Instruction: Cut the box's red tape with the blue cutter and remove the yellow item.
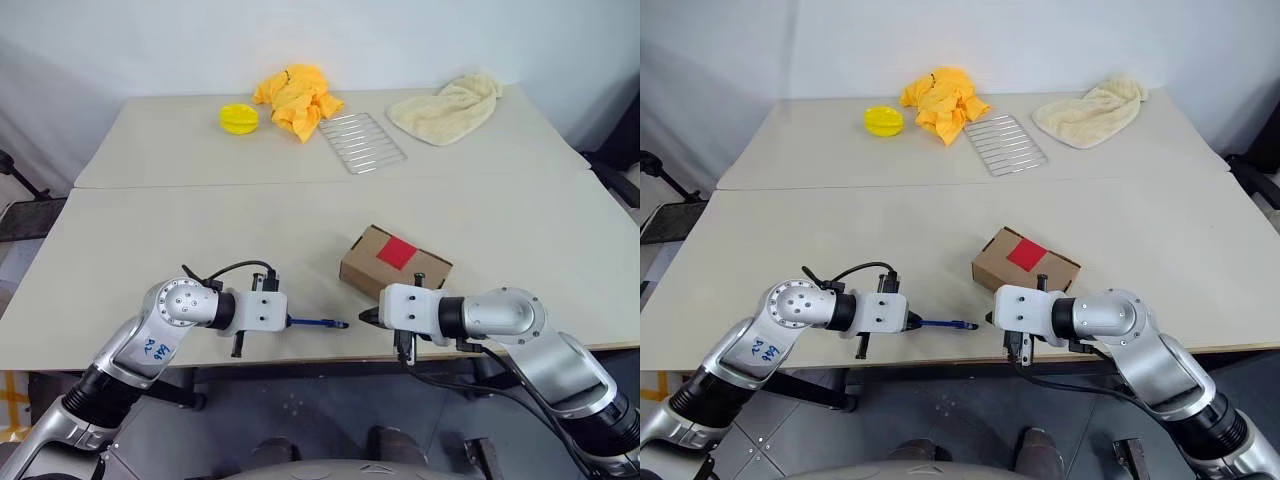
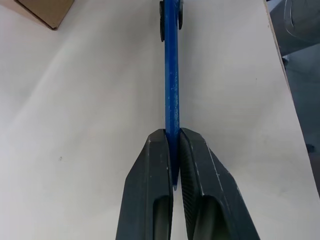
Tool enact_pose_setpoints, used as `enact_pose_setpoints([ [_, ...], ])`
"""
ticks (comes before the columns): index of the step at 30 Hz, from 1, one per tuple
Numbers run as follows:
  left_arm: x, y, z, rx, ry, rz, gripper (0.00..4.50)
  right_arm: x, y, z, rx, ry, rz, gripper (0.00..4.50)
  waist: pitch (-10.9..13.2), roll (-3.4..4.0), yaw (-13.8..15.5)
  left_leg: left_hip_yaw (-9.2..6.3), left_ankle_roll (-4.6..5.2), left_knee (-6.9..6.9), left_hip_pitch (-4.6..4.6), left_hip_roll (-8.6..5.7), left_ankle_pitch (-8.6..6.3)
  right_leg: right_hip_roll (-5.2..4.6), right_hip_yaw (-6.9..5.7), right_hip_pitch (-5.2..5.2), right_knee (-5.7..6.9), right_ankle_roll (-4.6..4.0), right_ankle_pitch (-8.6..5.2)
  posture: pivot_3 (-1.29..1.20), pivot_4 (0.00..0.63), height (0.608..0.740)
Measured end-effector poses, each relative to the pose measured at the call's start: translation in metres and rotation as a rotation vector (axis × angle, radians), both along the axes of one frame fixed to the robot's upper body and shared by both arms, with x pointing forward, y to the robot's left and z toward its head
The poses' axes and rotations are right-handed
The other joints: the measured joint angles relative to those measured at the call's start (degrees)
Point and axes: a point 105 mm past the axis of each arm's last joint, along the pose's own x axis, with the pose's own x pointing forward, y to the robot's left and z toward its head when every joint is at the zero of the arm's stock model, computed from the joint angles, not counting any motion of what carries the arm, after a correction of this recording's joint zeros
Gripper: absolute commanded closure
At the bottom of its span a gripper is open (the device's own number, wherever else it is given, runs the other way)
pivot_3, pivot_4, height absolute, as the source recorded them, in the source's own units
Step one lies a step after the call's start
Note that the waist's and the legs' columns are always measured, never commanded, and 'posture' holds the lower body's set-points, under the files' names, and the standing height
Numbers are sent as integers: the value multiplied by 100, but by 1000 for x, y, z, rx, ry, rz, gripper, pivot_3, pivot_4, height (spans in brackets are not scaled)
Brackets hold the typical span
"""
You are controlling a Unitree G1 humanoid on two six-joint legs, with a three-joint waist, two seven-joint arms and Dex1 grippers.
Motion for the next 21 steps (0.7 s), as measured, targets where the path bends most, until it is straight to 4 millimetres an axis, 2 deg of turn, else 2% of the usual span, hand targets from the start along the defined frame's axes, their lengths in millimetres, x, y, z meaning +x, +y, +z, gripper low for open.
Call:
enact_pose_setpoints([
  [13, -6, 3, 0, 9, -9, -1, 4405, 0, 0, 0, 0, -1, 0, 4500, -9, 15, -48, 7, -5, -42, 6, 7, -1, 13, 0, -1, -37, -2, -2, 0, 150, 740],
  [21, -5, -4, -2, -8, -129, 35, 4405, -1, -2, -2, -8, 7, -4, 4500, -8, 12, 31, 4, -2, -44, 6, 5, 2, 9, -1, 1, -42, -3, -1, 0, 150, 740],
])
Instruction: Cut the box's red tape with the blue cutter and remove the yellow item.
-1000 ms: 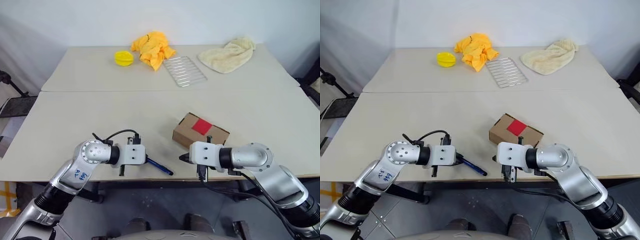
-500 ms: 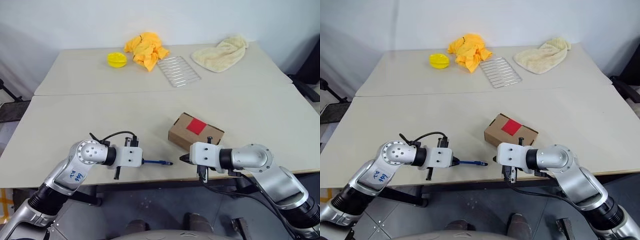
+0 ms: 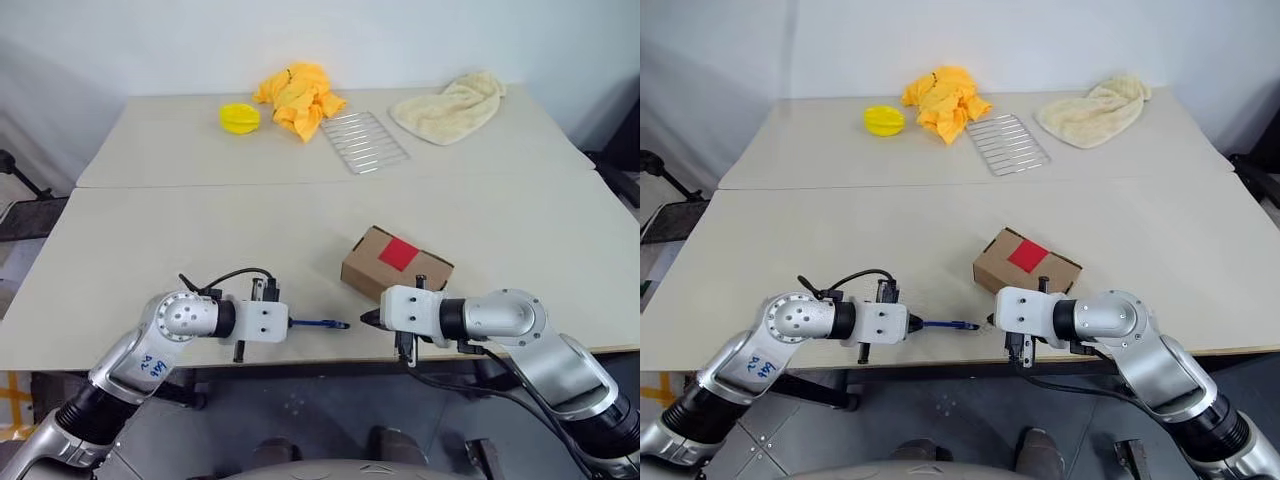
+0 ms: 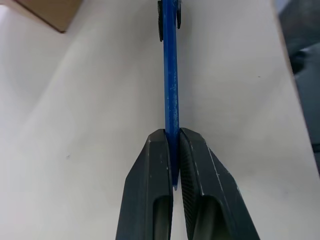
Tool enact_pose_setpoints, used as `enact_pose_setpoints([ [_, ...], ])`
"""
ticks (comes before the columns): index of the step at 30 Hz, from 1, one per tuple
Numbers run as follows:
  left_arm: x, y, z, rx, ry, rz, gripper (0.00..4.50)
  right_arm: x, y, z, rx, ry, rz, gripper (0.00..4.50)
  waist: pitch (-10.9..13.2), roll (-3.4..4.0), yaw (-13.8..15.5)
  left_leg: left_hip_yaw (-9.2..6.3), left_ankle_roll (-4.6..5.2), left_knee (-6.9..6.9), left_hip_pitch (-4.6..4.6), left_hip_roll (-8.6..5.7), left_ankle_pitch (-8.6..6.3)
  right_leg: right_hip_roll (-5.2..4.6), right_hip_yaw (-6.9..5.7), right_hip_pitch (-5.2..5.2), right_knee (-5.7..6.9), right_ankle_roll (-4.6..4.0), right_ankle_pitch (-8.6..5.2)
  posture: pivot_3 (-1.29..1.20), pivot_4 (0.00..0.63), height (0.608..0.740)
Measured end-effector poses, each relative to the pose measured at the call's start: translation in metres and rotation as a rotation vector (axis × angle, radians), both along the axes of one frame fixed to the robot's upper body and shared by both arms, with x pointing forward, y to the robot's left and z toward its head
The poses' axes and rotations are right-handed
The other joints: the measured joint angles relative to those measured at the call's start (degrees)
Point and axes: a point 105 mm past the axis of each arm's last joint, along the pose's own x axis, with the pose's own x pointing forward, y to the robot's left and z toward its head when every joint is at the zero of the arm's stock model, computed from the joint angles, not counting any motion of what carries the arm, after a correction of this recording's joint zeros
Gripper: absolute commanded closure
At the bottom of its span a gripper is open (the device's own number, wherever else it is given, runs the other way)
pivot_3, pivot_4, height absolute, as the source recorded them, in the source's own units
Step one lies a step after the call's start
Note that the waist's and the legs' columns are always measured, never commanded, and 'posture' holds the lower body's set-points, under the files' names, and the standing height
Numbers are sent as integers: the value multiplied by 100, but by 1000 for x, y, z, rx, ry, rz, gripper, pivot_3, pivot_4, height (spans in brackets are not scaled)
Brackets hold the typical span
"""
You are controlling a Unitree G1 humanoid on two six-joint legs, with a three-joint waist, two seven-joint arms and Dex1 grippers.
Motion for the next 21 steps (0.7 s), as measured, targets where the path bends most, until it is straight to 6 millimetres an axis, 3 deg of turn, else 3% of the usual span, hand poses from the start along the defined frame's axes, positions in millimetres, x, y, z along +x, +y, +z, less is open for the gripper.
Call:
enact_pose_setpoints([
  [7, -6, -5, -2, -30, -45, 104, 4405, -1, -1, -2, -3, 6, -3, 4500, 1, -2, 76, -1, -3, 0, -5, 1, 1, 0, 1, -13, 0, -3, -1, 0, 150, 740],
  [21, -13, 2, 8, -77, -60, 235, 648, 2, -1, 0, 7, 10, 5, 4500, -4, 5, 50, 6, -16, -21, -6, 13, -13, 21, -2, -12, -30, -2, -3, 0, 150, 740],
])
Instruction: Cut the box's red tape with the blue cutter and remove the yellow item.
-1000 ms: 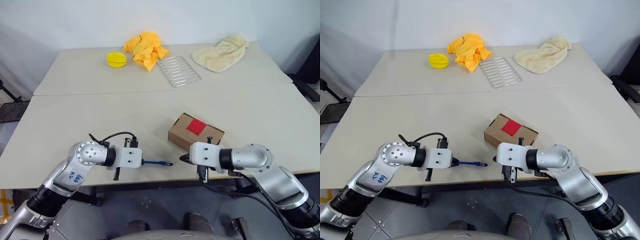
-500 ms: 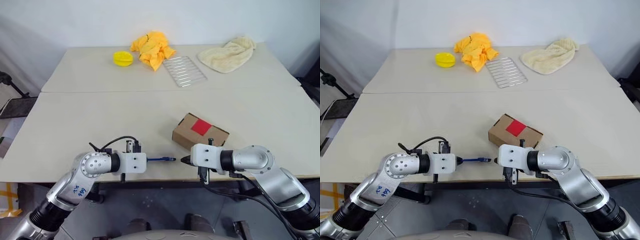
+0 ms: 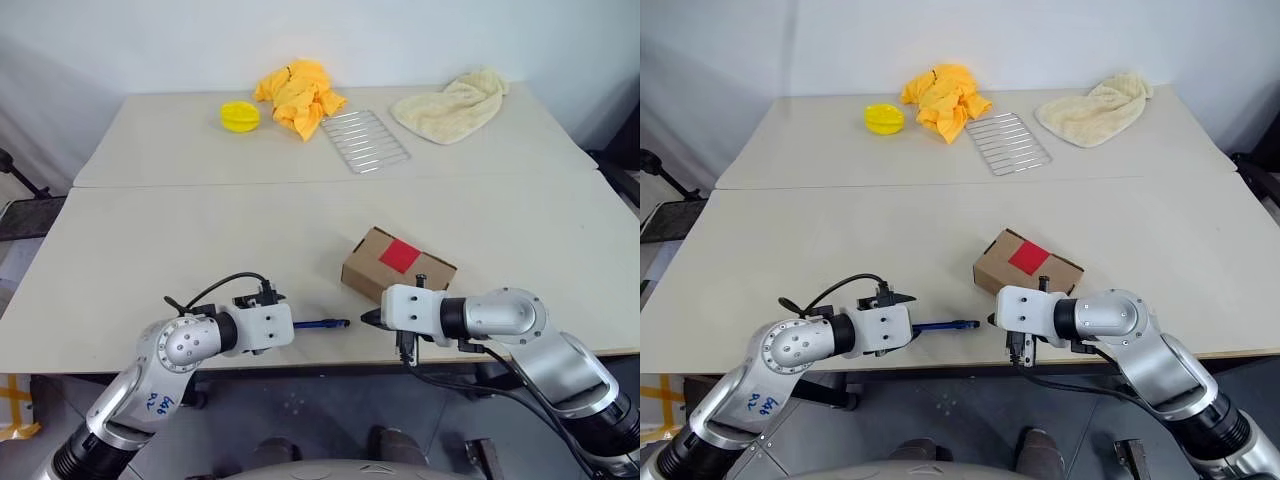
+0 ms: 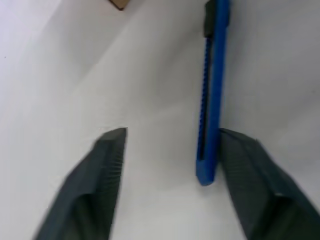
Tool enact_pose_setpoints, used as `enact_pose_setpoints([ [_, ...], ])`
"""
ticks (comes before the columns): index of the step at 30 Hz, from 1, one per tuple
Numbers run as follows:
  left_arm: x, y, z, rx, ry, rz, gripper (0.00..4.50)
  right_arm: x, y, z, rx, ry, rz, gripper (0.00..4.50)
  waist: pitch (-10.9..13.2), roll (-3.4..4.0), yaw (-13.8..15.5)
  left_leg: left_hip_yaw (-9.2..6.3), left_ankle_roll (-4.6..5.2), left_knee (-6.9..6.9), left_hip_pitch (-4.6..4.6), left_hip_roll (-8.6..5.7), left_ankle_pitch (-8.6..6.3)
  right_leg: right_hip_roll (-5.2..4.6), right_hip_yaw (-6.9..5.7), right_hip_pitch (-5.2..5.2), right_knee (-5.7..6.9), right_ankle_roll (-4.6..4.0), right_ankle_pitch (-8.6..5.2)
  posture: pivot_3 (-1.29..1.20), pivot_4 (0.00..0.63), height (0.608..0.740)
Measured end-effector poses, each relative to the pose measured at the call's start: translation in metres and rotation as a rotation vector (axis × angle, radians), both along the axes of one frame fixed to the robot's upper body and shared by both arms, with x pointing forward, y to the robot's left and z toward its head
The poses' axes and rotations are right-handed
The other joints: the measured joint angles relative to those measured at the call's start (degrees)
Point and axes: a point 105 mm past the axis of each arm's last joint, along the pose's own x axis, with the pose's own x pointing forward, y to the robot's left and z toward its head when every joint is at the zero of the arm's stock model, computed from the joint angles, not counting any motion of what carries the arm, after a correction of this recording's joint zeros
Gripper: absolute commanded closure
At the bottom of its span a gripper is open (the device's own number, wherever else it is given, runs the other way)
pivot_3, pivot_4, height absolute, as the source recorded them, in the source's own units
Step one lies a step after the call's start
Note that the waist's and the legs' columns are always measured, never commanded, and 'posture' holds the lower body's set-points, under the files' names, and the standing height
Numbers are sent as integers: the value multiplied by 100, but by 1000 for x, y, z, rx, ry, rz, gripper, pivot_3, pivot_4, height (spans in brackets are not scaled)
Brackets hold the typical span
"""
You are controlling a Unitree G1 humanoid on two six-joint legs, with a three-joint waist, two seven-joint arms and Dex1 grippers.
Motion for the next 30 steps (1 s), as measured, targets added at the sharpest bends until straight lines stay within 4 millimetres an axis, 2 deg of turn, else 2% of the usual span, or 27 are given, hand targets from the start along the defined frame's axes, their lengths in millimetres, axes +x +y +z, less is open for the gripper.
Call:
enact_pose_setpoints([
  [3, -3, 5, 2, -42, 56, -2, 30, 2, 0, 0, 5, 1, -1, 4500, 0, 0, 0, 3, -2, -2, -1, 1, -6, 2, -5, 0, -11, 0, 0, 0, 150, 740],
  [15, -29, 5, -11, -169, 360, -79, 30, 3, 1, 0, 12, -2, -1, 4500, 9, -14, 29, 53, 1, -3, -37, 1, -25, 1, -27, -32, -17, 1, 0, 0, 150, 740],
  [19, -23, 7, -9, -179, 384, -101, 30, 3, 1, 1, 13, -4, 0, 4500, 11, -18, 48, 70, 3, 7, -59, 1, -23, 2, -30, -48, -16, 1, 0, 0, 150, 740],
  [25, -2, 10, -4, -177, 405, -155, 30, 2, 1, 0, 14, -5, 3, 4500, 15, -25, 54, 71, 2, 19, -58, 1, -13, 1, -27, -48, -2, 3, 2, 0, 150, 740],
  [30, 0, 12, -1, -207, 438, -168, 30, 1, -1, -2, 10, 3, -8, 4500, 18, -29, 32, 74, -2, 19, -59, 2, -10, 2, -26, -53, 6, 3, 2, 0, 150, 740],
])
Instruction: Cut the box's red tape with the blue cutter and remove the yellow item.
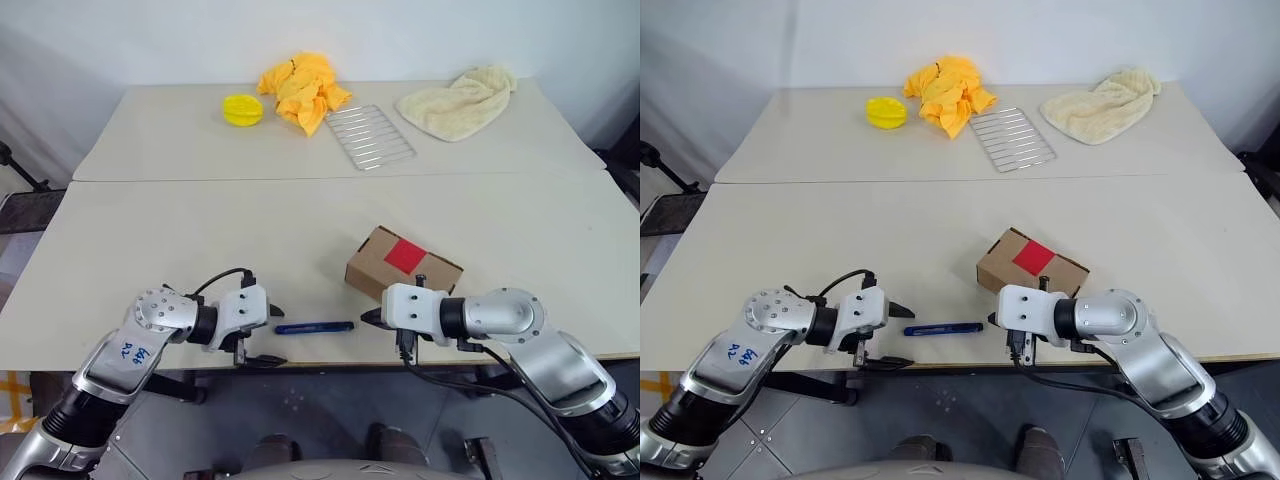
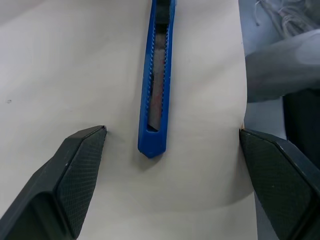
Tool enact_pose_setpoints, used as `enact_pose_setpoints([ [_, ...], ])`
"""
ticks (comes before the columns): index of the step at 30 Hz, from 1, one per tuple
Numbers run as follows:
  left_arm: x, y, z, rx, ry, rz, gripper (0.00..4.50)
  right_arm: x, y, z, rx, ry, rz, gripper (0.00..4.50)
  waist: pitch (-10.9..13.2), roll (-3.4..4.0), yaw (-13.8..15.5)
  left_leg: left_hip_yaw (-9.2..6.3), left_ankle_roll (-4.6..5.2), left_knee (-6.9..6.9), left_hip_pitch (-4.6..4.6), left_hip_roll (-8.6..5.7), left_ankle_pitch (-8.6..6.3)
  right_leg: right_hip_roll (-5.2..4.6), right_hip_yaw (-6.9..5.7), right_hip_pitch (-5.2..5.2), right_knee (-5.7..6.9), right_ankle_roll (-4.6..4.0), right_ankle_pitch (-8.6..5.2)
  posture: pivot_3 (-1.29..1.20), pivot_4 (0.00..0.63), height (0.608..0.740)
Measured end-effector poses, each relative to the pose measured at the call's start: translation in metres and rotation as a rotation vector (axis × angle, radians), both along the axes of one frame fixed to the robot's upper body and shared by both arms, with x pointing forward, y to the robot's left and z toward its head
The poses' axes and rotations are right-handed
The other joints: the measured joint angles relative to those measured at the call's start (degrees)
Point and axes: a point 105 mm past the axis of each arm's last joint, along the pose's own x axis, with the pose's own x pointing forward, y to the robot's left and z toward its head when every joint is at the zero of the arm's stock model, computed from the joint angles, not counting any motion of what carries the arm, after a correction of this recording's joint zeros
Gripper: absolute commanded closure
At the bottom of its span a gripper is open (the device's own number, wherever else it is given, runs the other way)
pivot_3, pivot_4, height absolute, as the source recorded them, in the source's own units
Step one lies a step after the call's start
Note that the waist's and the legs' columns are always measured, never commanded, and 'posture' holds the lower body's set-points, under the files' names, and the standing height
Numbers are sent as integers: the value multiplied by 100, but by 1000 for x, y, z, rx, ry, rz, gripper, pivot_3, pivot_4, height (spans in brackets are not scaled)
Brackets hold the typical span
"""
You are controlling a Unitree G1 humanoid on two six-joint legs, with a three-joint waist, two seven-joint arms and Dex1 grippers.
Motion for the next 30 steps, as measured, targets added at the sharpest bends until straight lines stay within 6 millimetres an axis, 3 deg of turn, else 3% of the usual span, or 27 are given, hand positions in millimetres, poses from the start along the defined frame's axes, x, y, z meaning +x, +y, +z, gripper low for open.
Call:
enact_pose_setpoints([
  [13, 16, 1, 9, -39, 50, 20, 30, -2, 5, 7, 53, 8, -4, 4500, 20, -32, 0, -9, 0, 53, -42, 2, 0, 0, -3, -24, 29, 0, 0, 0, 150, 740],
  [24, 3, 12, 17, -11, 151, 38, 30, -1, 4, 9, 53, 3, -10, 4500, 44, -68, -14, -8, -2, 55, -45, 5, -1, 1, -2, -27, 29, 1, 0, 0, 150, 740],
  [30, 2, 16, 36, -29, 115, 59, 30, 0, 3, 9, 54, -1, -16, 4500, 65, -87, 12, -9, -2, 62, -52, 6, -1, 2, -3, -29, 29, 1, 0, 0, 150, 740],
])
